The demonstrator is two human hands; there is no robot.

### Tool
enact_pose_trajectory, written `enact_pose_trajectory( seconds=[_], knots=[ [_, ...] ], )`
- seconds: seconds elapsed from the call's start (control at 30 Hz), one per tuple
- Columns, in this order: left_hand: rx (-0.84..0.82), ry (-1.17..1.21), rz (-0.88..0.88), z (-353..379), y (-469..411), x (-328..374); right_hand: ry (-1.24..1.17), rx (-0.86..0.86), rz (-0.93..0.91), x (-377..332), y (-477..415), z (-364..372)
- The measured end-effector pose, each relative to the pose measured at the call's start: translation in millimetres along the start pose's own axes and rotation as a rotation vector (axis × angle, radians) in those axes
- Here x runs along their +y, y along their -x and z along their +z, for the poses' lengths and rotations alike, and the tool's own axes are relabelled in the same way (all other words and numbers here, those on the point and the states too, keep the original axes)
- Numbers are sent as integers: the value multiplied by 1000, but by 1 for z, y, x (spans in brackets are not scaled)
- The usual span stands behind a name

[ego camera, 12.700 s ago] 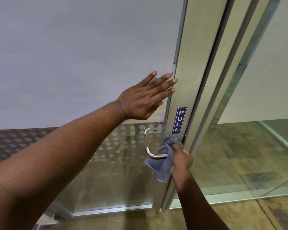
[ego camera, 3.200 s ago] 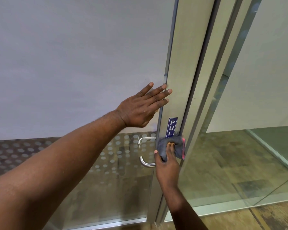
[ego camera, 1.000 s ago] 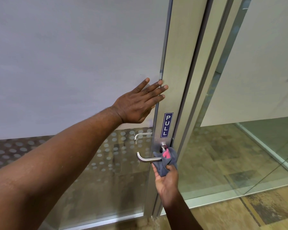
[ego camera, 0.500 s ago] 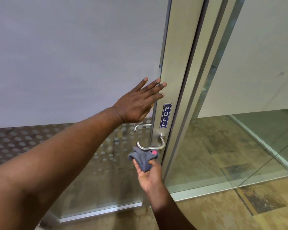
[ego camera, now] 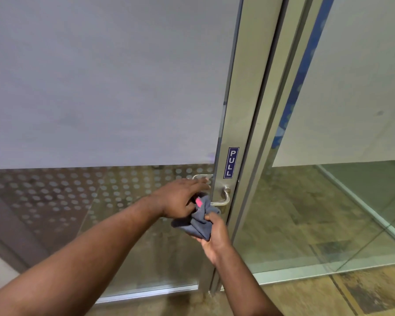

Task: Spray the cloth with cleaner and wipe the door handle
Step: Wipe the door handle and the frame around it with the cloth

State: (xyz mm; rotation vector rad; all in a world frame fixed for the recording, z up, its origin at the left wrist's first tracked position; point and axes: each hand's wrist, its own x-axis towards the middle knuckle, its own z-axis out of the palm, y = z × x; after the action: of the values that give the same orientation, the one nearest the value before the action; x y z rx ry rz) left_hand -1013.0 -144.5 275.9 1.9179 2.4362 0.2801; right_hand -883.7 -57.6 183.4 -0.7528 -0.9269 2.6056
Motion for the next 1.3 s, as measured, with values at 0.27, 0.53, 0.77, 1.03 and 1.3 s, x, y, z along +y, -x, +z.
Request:
enact_pose_trajectory(
  seconds=[0.27, 0.53, 0.77, 1.03, 1.3],
  knots=[
    [-63, 548, -172, -23, 10, 31, 275, -125, -145, -52, 30, -6],
    [-131, 880, -88, -31, 22, 54, 330, -86, -119, -86, 47, 2],
    [119, 837, -226, -30, 22, 68, 536, -111, -67, -122, 77, 7],
    [31, 1156, -146, -36, 24, 75, 878, -46, -155, -157, 102, 11],
    [406, 1091, -374, -50, 16, 71, 928, 128, -443, -188, 116, 10]
  ],
)
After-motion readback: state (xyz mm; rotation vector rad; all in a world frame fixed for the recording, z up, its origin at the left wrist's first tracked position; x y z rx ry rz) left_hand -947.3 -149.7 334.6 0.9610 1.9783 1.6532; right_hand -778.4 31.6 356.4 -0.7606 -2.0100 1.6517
